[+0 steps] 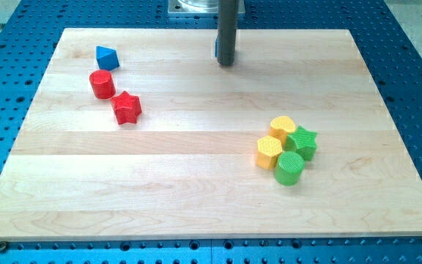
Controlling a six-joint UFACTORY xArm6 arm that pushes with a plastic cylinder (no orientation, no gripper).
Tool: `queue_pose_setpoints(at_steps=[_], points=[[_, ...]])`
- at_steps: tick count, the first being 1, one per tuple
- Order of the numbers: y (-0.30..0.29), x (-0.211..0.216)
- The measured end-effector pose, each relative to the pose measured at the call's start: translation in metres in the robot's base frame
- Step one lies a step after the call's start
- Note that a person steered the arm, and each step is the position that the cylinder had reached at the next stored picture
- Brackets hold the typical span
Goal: Slide the triangle diagonally top right to the red circle
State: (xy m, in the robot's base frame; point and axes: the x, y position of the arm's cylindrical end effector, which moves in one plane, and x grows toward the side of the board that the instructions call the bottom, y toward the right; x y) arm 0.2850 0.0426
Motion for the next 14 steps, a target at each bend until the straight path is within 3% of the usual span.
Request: queue_pose_setpoints(at_steps=[1, 3, 5, 6, 7, 8, 9, 10, 12, 13, 14], points=[[-0.021, -0.034], [-0.097, -0.010], [-0.199, -0.088], [-0.269, -0.088], [-0.292, -0.034], [-0.291, 0.002], [-0.258, 0.007], [-0.188, 0.009], [-0.275, 0.022], [-0.249, 0.056], [-0.185, 0.064]])
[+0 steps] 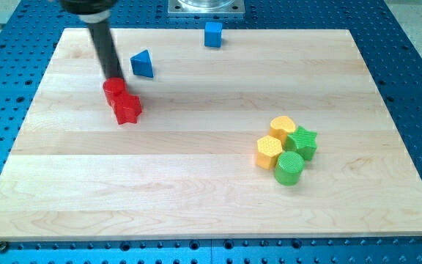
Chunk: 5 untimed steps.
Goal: Slide the triangle diagonally top right to the red circle
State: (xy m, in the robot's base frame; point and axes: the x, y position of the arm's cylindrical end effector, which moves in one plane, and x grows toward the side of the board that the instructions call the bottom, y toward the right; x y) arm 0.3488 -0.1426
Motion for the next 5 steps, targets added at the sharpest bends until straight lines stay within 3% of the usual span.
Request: queue_pose_setpoints(at_steps=[1, 2, 3, 5], points=[[0.011, -0.019], [0.081, -0.037], [0.092, -0.041], [-0.024, -0.016]])
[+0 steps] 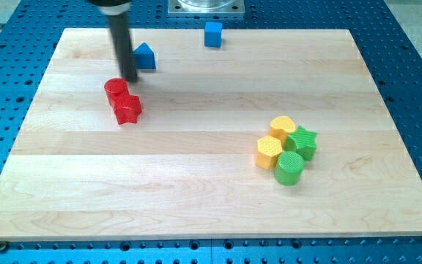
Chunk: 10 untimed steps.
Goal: Slide the triangle diagonally top right to the red circle
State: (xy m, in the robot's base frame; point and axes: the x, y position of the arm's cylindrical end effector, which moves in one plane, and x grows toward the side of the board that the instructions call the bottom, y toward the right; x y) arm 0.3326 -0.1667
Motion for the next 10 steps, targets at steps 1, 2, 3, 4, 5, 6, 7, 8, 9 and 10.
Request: queue_pose_setpoints(at_steps=[1, 2, 3, 4, 5, 6, 7, 8, 9, 10], points=[[-0.005, -0.016], [0.052, -0.034], [0.087, -0.022], [0.026, -0.013], [0.014, -0.031], [0.088, -0.037], [0.060, -0.035], [0.010, -0.044], [0.063, -0.062], [0.123, -0.060]])
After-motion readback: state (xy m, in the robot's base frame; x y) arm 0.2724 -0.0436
